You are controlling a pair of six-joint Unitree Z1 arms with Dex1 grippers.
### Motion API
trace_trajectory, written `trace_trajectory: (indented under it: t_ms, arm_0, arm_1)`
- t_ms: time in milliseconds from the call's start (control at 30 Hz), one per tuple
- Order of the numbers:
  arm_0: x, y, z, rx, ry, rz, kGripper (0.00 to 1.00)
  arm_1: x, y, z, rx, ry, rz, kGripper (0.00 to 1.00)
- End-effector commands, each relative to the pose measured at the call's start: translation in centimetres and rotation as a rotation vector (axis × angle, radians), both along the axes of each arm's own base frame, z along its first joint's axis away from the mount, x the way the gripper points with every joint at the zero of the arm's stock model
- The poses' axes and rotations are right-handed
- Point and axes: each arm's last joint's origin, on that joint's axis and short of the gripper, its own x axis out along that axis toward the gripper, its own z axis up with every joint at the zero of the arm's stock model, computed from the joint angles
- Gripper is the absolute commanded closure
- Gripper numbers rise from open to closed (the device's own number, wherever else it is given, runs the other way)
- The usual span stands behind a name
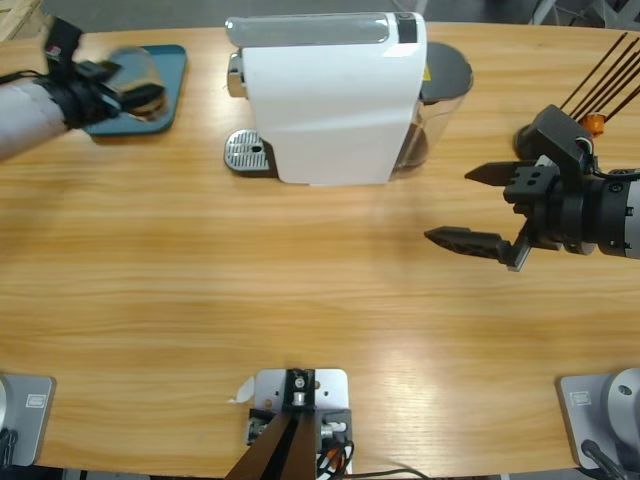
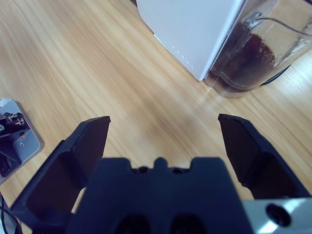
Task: Pour coffee
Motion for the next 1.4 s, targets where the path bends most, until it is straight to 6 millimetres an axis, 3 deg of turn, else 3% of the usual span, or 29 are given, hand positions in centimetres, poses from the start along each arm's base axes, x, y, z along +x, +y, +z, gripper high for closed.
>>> trace_trajectory:
  t_ms: [33,367,733,867,967,1000,1200,1267,1400]
  arm_0:
    - [2.0,3.5,0.2,-0.033,0.008,0.162,0.897]
    - [5.3,4.8,-2.1,-0.111,0.073,0.244,0.879]
    - [6.6,5.0,-4.4,-0.127,0.134,0.248,0.874]
    - [7.4,4.9,-4.3,-0.132,0.128,0.245,0.874]
    - [7.4,4.9,-4.3,-0.145,0.144,0.253,0.847]
    - [7.4,4.9,-4.4,-0.147,0.148,0.255,0.792]
    - [7.7,4.9,-4.3,-0.150,0.154,0.258,0.776]
    - [7.8,4.9,-4.3,-0.147,0.168,0.260,0.725]
    - [7.1,5.0,-4.4,-0.130,0.234,0.266,0.705]
  arm_1:
    - [-0.2,0.1,-0.7,-0.012,0.016,-0.002,0.000]
    - [-0.2,0.1,-0.7,-0.009,0.022,0.004,0.000]
    - [-0.2,0.1,-0.7,-0.003,0.027,0.012,0.000]
    - [-0.3,0.2,-0.8,-0.002,0.029,0.014,0.000]
    - [-0.2,0.2,-0.7,-0.001,0.028,0.015,0.000]
    - [-0.2,0.2,-0.7,-0.001,0.028,0.015,0.000]
    - [-0.2,0.2,-0.7,-0.001,0.028,0.014,0.000]
    - [-0.3,0.1,-0.7,0.000,0.027,0.014,0.000]
    - [-0.3,0.1,-0.7,0.001,0.025,0.014,0.000]
